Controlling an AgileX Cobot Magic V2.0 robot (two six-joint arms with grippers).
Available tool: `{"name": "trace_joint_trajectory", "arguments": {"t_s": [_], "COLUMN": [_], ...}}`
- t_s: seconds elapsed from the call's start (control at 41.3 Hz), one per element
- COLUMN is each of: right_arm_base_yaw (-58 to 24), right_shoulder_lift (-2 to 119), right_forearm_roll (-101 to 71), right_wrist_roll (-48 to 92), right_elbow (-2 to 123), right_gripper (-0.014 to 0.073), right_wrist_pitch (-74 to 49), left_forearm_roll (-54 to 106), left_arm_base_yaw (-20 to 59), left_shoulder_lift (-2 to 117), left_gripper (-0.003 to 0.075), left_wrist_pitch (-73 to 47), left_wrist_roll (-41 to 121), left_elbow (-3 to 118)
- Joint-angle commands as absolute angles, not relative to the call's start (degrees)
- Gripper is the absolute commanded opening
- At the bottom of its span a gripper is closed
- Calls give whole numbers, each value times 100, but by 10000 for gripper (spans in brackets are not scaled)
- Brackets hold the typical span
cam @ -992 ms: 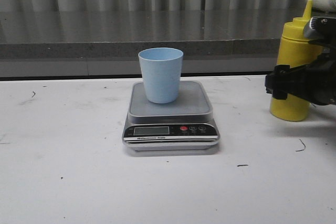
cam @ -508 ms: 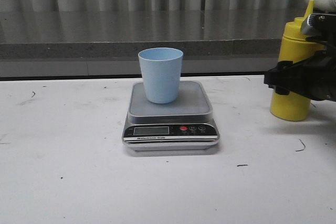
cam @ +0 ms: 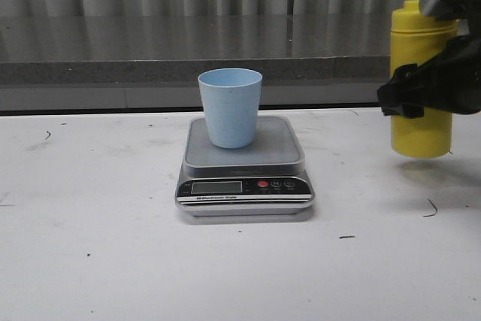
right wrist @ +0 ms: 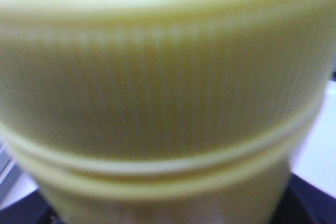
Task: Pour seasoning into cup on scale with both arms
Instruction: 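Lift the yellow bottle and tilt its nozzle toward the cup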
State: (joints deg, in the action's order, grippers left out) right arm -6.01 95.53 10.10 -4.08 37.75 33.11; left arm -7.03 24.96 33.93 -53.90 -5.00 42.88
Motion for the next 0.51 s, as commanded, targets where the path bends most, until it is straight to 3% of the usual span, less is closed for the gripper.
{"name": "trace_joint_trajectory", "arguments": {"t_s": [0.0, 0.484], "right_arm_base_yaw": [-602, -1867], "right_shoulder_lift": [8802, 8348], "right_forearm_roll": [1609, 3286], "right_wrist_roll": [-330, -330], "right_elbow": [4079, 6152], "right_gripper": [342, 341], "right_wrist_pitch": [3087, -418], "left_forearm_roll": [-731, -731], "left_arm_base_yaw": [2482, 2482], "left_shoulder_lift": [3403, 3403], "left_gripper": [387, 387], "left_wrist_pitch": [-5019, -5019], "left_wrist_roll": [-518, -518], "left_elbow": [4440, 4440]}}
